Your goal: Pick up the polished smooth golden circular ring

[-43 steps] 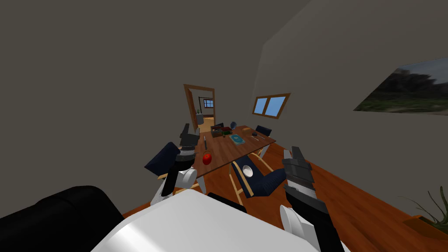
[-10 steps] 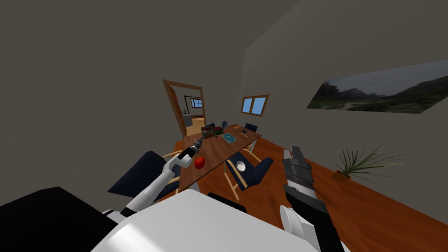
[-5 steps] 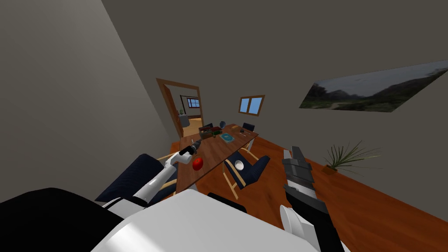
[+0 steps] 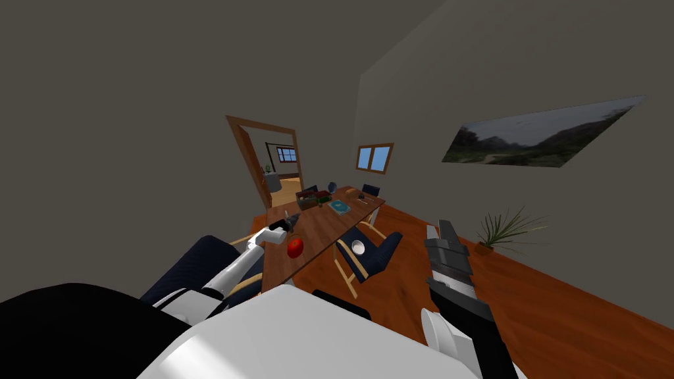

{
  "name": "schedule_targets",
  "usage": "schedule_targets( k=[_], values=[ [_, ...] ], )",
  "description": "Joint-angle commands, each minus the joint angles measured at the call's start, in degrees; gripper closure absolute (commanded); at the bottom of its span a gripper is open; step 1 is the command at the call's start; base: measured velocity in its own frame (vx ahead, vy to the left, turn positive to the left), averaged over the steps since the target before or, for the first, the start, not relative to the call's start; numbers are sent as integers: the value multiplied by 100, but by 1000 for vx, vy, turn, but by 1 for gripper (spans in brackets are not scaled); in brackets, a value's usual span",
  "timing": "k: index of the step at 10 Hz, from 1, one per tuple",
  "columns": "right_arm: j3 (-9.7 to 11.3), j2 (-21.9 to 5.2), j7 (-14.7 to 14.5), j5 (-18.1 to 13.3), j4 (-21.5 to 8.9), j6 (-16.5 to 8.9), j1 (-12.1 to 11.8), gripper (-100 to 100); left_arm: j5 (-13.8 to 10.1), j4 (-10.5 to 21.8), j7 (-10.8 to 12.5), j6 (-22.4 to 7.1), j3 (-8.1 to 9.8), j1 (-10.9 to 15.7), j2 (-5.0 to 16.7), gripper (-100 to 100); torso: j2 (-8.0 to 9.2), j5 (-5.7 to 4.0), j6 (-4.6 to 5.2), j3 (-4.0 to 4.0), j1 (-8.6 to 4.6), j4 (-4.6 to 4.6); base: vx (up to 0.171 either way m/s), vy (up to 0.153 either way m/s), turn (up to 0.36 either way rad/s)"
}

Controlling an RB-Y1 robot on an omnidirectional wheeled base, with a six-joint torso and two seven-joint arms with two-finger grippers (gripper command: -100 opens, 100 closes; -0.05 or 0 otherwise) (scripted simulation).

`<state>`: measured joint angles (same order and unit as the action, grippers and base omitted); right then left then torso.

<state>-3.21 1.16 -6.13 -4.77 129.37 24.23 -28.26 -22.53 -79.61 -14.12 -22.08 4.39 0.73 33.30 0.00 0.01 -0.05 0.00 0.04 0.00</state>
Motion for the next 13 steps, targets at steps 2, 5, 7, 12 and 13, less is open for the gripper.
schedule_targets(
  k=[2,5,7,12,13],
  values=[
    [0,0,0,0,0,0,0,0,-133,445,-163,-331,3,241,53,-100,-1,0,0,0,-2,0,-3,5,-39],
    [0,0,0,0,0,0,0,0,-253,951,-289,-661,32,398,112,-100,0,0,3,0,0,0,-5,11,-74],
    [0,0,0,0,0,0,0,0,-371,1249,-415,-915,61,553,167,-100,0,0,-1,0,-1,0,-4,5,-44],
    [0,0,0,0,0,0,0,0,-602,2046,-662,-1494,119,855,267,-100,0,0,-1,0,-1,0,-6,8,-58],
    [0,0,0,0,0,0,0,0,-602,2128,-662,-1550,119,855,267,-100,1,-1,2,0,-2,0,-7,9,-69]
  ],
)
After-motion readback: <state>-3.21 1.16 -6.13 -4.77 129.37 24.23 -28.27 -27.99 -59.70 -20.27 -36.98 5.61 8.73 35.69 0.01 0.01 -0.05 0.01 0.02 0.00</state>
